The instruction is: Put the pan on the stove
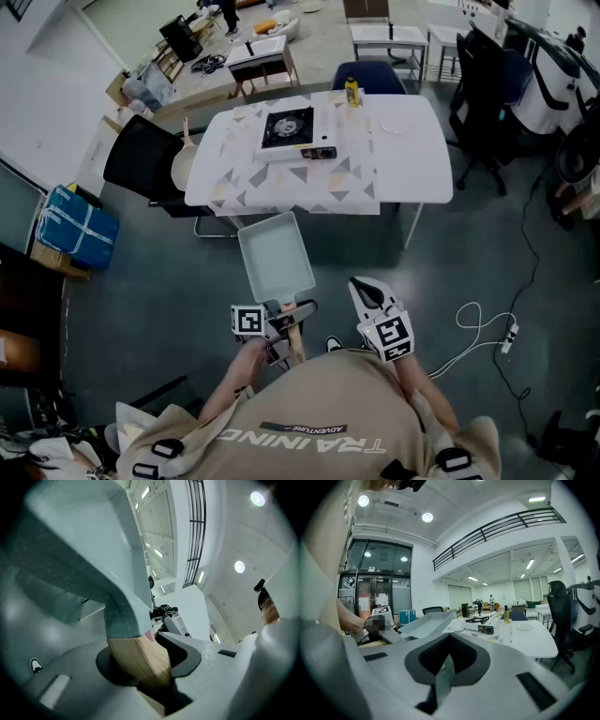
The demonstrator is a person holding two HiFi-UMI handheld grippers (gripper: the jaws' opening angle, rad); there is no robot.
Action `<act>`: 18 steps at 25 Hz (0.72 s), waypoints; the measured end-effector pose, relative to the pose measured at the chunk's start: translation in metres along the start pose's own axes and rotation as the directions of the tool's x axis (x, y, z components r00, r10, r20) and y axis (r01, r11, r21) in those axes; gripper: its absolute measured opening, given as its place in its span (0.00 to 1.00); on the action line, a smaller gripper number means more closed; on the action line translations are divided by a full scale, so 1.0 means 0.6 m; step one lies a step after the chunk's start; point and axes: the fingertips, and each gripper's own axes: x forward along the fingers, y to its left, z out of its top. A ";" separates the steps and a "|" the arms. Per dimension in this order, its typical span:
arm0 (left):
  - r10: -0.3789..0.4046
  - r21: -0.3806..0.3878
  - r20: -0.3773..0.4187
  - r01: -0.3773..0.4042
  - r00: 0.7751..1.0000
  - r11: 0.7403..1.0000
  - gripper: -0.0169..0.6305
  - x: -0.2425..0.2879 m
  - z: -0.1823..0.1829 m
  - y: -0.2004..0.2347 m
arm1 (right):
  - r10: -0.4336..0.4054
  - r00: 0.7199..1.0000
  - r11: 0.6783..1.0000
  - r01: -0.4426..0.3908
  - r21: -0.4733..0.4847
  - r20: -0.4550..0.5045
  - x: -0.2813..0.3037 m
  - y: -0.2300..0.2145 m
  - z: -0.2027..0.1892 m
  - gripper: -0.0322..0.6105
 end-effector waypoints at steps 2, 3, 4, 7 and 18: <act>-0.082 0.000 0.007 0.082 0.997 0.997 0.22 0.003 0.002 -0.017 | 0.010 1.000 1.000 -0.010 0.007 -0.012 0.006 0.012 -0.005 0.06; -0.111 -0.005 0.008 0.111 0.994 0.994 0.22 0.002 0.002 -0.024 | 0.015 1.000 1.000 -0.015 0.010 -0.019 0.009 0.019 -0.007 0.06; -0.122 -0.012 0.006 0.122 0.992 0.992 0.22 0.000 0.001 -0.027 | 0.019 1.000 1.000 -0.019 0.012 -0.024 0.012 0.025 -0.008 0.06; -0.102 -0.040 -0.006 0.102 0.995 0.994 0.22 -0.012 0.003 -0.020 | 0.019 0.999 1.000 -0.019 0.009 -0.036 0.023 0.034 -0.007 0.06; -0.183 -0.008 -0.031 0.183 0.983 0.983 0.22 -0.023 0.040 0.007 | -0.028 0.999 1.000 0.029 0.012 -0.037 0.073 0.033 -0.007 0.06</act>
